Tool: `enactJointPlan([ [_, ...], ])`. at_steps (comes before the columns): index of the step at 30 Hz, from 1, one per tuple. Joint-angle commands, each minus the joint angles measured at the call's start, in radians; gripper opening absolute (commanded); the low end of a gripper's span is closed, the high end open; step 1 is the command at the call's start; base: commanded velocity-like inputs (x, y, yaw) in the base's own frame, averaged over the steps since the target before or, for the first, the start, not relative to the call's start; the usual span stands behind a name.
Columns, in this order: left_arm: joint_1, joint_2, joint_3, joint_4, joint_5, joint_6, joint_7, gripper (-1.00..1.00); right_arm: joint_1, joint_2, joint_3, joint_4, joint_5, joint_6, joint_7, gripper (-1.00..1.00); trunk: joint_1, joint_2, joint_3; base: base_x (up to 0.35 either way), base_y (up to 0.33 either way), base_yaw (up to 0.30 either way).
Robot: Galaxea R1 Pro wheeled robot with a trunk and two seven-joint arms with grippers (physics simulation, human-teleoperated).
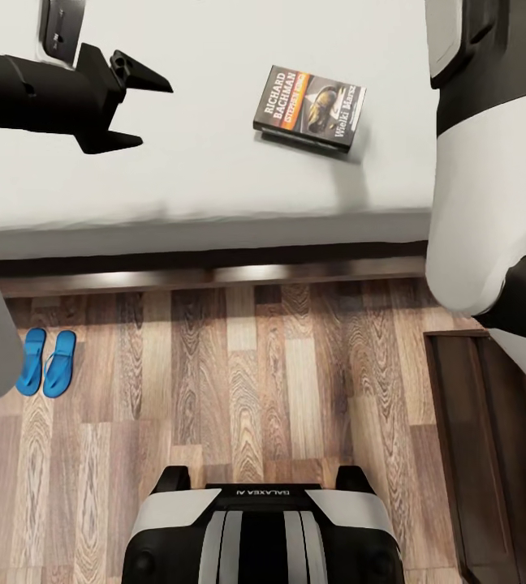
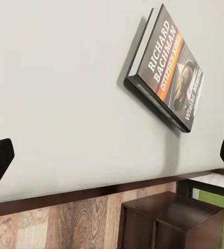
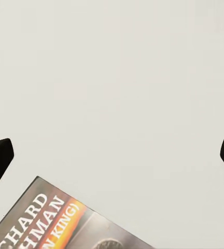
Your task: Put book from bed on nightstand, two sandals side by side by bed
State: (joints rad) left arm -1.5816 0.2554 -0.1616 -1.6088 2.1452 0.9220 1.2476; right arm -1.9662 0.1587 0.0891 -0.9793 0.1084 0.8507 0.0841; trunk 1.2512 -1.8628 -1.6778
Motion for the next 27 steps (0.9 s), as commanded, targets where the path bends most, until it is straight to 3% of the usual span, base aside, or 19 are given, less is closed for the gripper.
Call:
enactJointPlan([
  [1,0.000,0.004,0.000,0.000,0.008,0.004,0.010,1.00,0.005,0.002,0.000,-0.011,0.011,0.005,0.009,1.00,0.000,0.000,0.000,0.000,0.000,-0.003],
  [12,0.003,0.023,-0.001,0.000,0.009,0.004,0.010,1.00,0.027,0.010,0.015,-0.055,0.013,0.110,0.008,1.00,0.000,0.000,0.014,0.000,0.000,-0.001],
  [27,0.002,0.033,-0.001,0.000,0.009,0.005,0.010,1.00,0.030,0.011,0.038,-0.071,0.011,0.134,0.008,1.00,0.000,0.000,0.038,0.000,0.000,0.000],
])
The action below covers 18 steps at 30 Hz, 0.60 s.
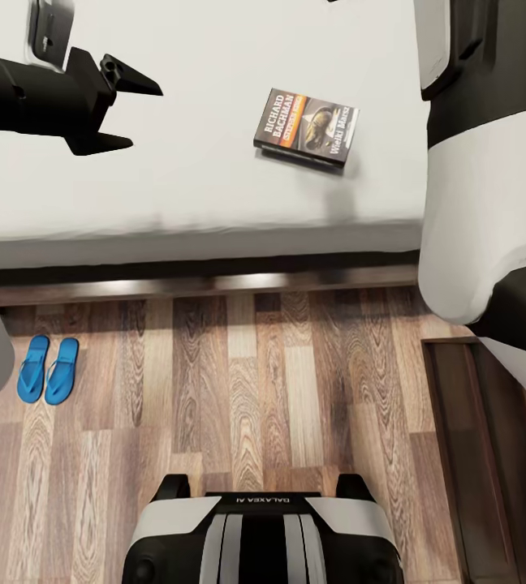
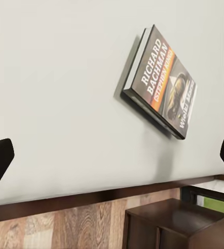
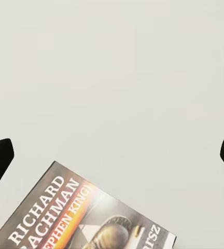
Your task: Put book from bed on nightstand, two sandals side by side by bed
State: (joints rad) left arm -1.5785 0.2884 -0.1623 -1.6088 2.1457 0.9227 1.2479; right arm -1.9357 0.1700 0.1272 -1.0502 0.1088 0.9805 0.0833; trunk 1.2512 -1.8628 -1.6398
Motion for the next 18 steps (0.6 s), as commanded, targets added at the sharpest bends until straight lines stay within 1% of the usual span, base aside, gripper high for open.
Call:
enactJointPlan([
  [1,-0.001,0.002,0.000,0.000,0.008,0.005,0.010,1.00,0.001,0.000,0.000,-0.008,0.010,0.005,0.009,1.00,0.000,0.000,0.001,0.000,0.000,0.000],
  [3,-0.001,0.005,0.000,0.000,0.009,0.005,0.010,1.00,0.005,0.000,0.000,-0.022,0.010,0.006,0.009,1.00,0.000,0.000,0.004,0.000,0.005,0.000],
  [4,0.000,0.009,0.000,0.000,0.009,0.006,0.010,1.00,0.016,0.000,0.002,-0.042,0.010,0.007,0.008,1.00,0.000,0.000,0.006,0.056,0.166,0.000],
  [14,0.000,0.010,-0.001,0.000,0.009,0.007,0.010,1.00,0.026,0.000,0.002,-0.051,0.011,0.008,0.007,1.00,0.000,0.000,0.022,0.099,0.217,0.000],
  [18,0.001,0.011,-0.004,0.000,0.009,0.007,0.009,1.00,0.038,0.000,0.003,-0.071,0.012,0.014,0.008,1.00,0.000,0.000,0.029,0.061,0.119,0.000],
])
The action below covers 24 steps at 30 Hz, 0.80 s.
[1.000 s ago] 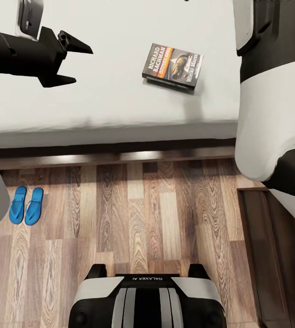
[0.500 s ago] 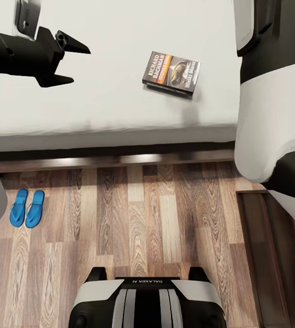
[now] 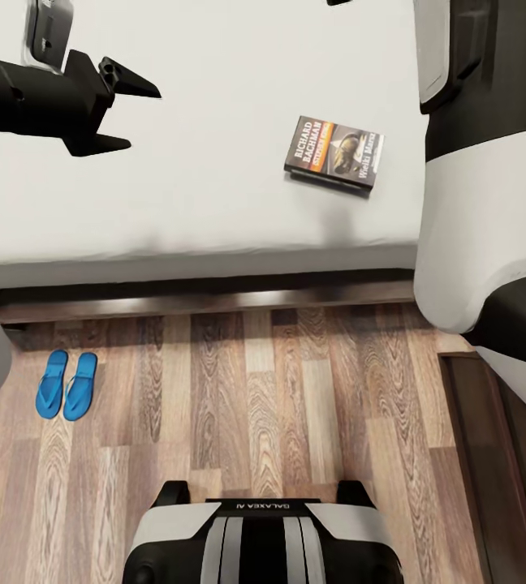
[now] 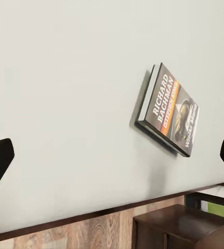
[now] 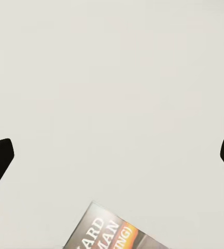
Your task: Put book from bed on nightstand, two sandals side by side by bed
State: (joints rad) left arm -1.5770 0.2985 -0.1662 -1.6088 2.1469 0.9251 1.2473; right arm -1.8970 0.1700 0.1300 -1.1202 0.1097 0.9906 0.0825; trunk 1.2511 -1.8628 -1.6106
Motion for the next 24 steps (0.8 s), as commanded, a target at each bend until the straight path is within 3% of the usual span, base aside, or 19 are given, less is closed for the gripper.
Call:
enactJointPlan([
  [1,-0.001,0.001,0.000,0.000,0.008,0.004,0.010,1.00,-0.001,0.000,0.000,-0.001,0.011,0.004,0.009,1.00,0.000,0.000,0.001,0.034,0.066,0.000],
  [5,0.000,0.001,-0.005,0.000,0.008,0.005,0.010,1.00,0.019,0.000,0.000,-0.070,0.010,0.057,0.009,1.00,0.000,0.000,0.008,0.025,0.049,0.000],
  [12,0.004,0.001,-0.010,0.000,0.008,0.007,0.011,1.00,0.084,0.005,0.007,-0.198,0.017,0.057,0.004,1.00,0.000,0.000,0.019,0.010,0.020,0.000],
  [24,0.015,0.001,-0.025,0.000,0.007,0.011,0.009,1.00,0.128,0.005,0.003,-0.328,0.045,0.057,-0.014,1.00,0.000,0.000,0.039,0.003,0.005,0.000],
])
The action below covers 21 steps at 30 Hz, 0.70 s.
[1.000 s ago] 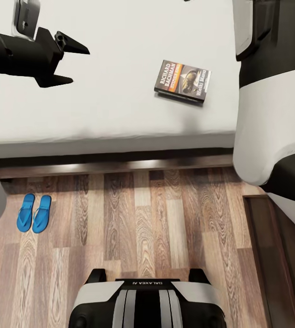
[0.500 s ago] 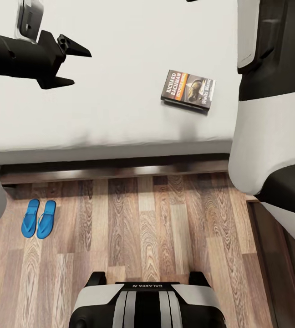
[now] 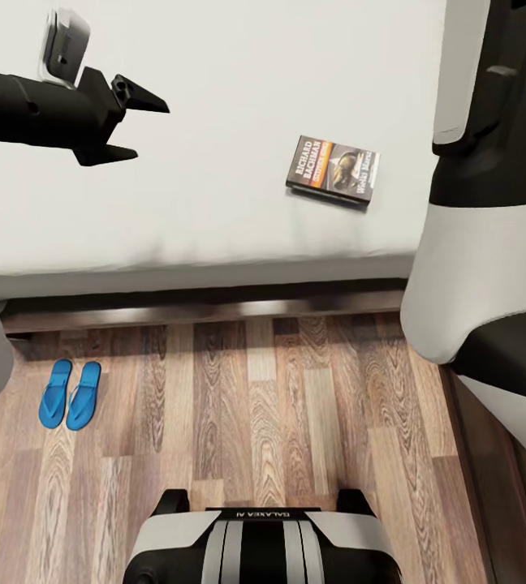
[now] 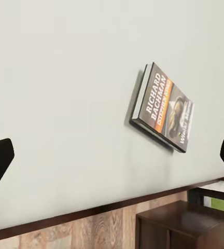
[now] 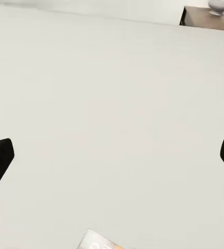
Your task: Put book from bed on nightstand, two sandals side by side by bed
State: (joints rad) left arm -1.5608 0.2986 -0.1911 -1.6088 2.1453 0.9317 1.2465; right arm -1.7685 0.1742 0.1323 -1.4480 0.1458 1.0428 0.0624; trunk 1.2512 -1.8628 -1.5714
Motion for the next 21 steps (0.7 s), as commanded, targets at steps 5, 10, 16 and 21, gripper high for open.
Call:
enactJointPlan([
  [5,0.010,0.000,-0.002,0.000,0.007,0.005,0.013,1.00,0.009,0.000,-0.031,-0.059,0.030,0.004,-0.012,1.00,0.000,0.000,0.008,0.000,0.001,0.000],
  [10,0.028,0.001,-0.019,0.000,0.004,0.006,0.022,1.00,0.068,0.000,-0.077,-0.098,0.011,0.004,-0.022,1.00,0.000,0.000,0.016,0.000,0.000,0.000],
  [16,0.048,0.015,-0.034,0.000,0.000,0.006,0.017,1.00,0.126,0.000,-0.086,-0.096,-0.079,0.004,-0.024,1.00,0.000,0.000,0.026,0.000,0.000,0.000],
  [21,0.055,0.029,-0.041,0.000,-0.001,0.005,0.010,1.00,0.214,0.000,-0.091,-0.104,-0.141,0.004,-0.024,1.00,0.000,0.000,0.034,0.000,0.000,0.000],
])
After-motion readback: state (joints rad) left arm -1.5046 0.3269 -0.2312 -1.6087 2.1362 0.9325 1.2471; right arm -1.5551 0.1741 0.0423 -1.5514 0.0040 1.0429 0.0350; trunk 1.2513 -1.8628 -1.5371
